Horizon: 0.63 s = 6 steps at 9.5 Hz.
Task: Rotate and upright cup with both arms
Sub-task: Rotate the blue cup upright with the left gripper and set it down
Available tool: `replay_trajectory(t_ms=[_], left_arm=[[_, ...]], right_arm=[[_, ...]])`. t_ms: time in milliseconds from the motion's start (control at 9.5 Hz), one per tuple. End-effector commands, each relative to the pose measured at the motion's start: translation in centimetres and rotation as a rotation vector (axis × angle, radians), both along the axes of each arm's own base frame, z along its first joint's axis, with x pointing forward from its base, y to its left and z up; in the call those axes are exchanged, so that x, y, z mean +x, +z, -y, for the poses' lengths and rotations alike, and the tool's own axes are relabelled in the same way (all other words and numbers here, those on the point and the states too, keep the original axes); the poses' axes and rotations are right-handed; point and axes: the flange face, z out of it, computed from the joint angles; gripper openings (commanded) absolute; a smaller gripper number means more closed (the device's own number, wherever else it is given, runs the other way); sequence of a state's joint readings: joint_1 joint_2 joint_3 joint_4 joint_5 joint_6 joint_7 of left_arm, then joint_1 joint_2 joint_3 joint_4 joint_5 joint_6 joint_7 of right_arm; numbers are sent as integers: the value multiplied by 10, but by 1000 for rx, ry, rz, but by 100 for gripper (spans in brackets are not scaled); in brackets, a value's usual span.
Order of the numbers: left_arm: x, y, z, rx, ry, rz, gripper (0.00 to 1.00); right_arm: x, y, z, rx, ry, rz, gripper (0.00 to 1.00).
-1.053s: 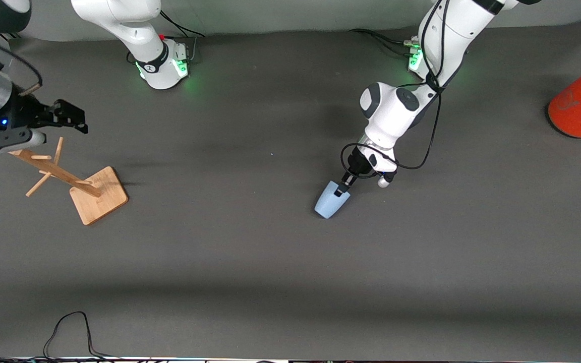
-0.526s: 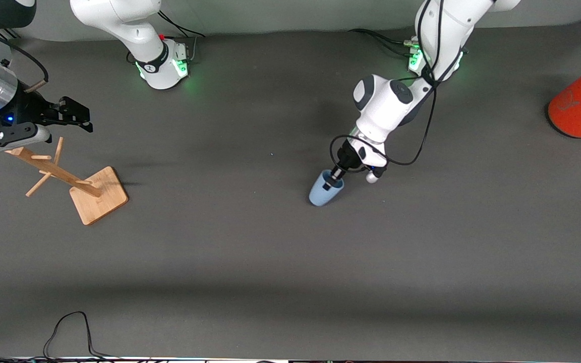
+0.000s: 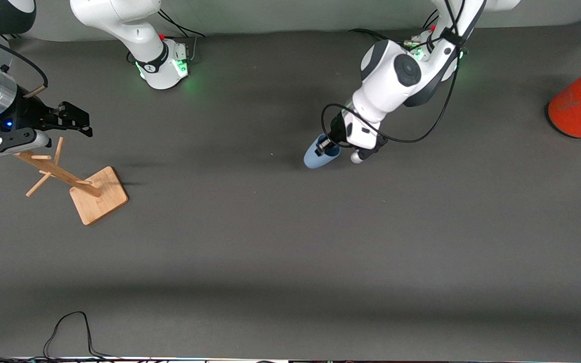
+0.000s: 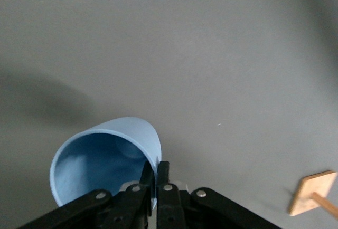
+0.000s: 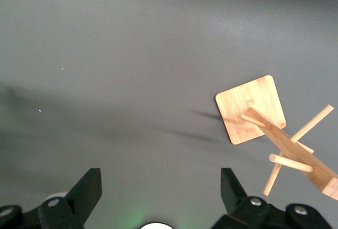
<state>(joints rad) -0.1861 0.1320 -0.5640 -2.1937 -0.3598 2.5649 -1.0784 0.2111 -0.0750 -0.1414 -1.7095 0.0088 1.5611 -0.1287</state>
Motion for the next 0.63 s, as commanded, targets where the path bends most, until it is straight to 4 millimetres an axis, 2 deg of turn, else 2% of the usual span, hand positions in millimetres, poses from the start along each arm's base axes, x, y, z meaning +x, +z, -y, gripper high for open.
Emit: replay_trajectory(t_ms=[0,105,211,316,526], left_arm=[[27,17,17,228,-42,-58,0],[34,18,29,275,-33,-56,0],[33,16,47,245,-35,-29,0],[44,9,55,253,-48,-16,0],[61,-21,62,318,-24,32,0]], right_arm=[[4,5,3,16,-8,3,100],[4,5,3,16,-8,2,100],[4,4,3,16,-8,0,100],[4,4,4,16,-9,0,100],[4,3,3,15,-9,-3,100]])
